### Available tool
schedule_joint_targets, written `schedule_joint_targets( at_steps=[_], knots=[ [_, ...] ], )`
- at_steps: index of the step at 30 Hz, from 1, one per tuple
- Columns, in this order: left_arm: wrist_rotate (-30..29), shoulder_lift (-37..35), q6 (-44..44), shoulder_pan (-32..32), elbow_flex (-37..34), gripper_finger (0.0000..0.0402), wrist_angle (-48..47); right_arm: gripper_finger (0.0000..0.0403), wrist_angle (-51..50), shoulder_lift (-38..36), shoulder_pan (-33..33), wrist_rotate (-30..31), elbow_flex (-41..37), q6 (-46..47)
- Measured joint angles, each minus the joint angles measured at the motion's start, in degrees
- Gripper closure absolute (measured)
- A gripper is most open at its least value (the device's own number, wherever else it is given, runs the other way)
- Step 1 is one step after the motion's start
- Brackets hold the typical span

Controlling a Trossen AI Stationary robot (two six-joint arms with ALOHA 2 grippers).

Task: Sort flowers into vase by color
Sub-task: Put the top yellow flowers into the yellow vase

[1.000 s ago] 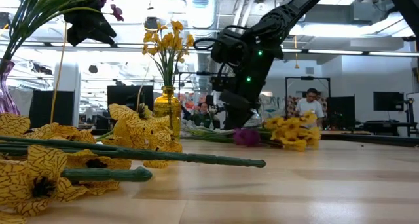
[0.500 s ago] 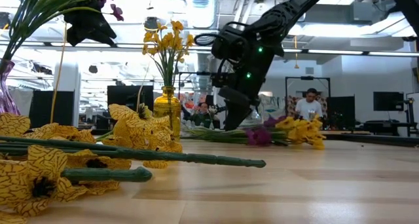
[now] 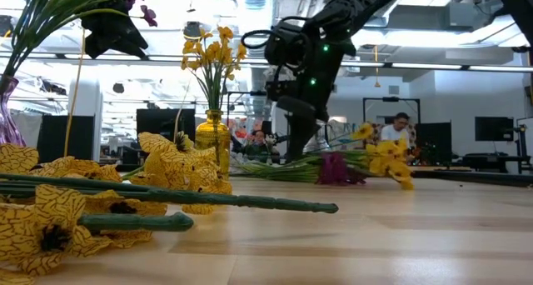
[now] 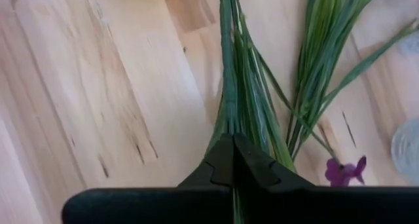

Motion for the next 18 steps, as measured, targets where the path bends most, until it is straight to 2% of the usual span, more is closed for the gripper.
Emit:
schedule_joint_targets(
  at_steps=[8,18],
  knots=[
    [0.0,0.0,1.0,0.0,0.0,0.0291,0.0,0.0374,-8.0,0.0,0.0,0.0,4.4,-0.4],
    [0.0,0.0,2.1,0.0,0.0,0.0291,1.9,0.0375,-14.9,0.0,1.6,0.2,9.8,-6.5]
  ],
)
